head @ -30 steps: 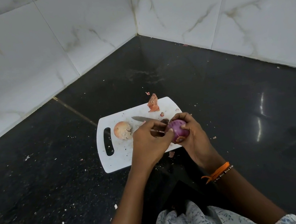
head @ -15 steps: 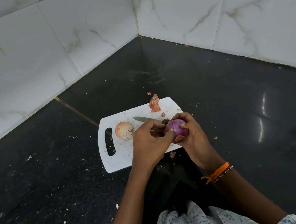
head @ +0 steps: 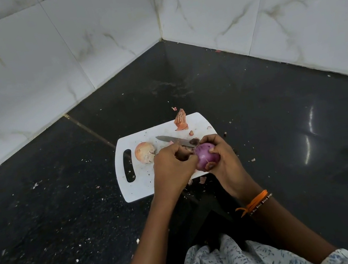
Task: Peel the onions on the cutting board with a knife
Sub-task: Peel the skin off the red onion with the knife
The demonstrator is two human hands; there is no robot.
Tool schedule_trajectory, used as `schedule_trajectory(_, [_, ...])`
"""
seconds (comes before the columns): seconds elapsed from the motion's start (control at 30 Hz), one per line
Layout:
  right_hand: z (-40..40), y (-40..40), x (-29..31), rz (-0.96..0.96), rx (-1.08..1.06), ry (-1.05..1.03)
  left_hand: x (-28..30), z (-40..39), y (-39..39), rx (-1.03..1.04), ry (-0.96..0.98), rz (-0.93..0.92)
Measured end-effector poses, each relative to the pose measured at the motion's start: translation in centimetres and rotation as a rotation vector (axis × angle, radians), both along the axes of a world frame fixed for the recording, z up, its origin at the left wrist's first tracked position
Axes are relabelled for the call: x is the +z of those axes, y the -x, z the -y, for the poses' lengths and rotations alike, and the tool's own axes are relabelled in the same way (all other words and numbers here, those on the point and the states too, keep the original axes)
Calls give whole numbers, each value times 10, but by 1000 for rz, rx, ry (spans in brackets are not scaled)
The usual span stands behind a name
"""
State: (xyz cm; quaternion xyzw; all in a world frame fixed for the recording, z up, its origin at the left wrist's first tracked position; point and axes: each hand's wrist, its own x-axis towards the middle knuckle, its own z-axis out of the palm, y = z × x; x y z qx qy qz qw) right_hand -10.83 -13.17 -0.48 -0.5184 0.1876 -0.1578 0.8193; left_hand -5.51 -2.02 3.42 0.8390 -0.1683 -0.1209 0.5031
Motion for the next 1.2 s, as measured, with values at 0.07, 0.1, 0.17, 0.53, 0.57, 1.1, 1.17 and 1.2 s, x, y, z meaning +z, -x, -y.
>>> schedule_trajectory(0.07, [0, -1, 1, -12, -12, -22, 1, -1, -1, 4, 23, -1])
schedule_trajectory(0.1, [0, 0, 1, -5, -10, -38, 2, -1, -1, 2, 45, -11])
schedule_trajectory(0.17, [2, 1, -1, 9, -18, -91, 3, -1, 1, 9, 119, -47])
schedule_trajectory(0.53, [6, -1, -11, 74, -35, -101, -5, 11, 5, 55, 64, 64])
schedule_trajectory(0.57, [6, -1, -10, 81, -30, -97, -6, 11, 5, 50, 63, 84])
schedule_trajectory(1.1, [14, 8, -1, 146, 14, -379, -16, 2, -5, 110, 186, -127])
schedule_trajectory(1.17, [15, 8, -3, 172, 30, -354, -10, 2, -2, 61, 224, -103])
schedule_trajectory(1.2, [15, 8, -4, 187, 40, -336, -7, 3, 0, 30, 239, -98])
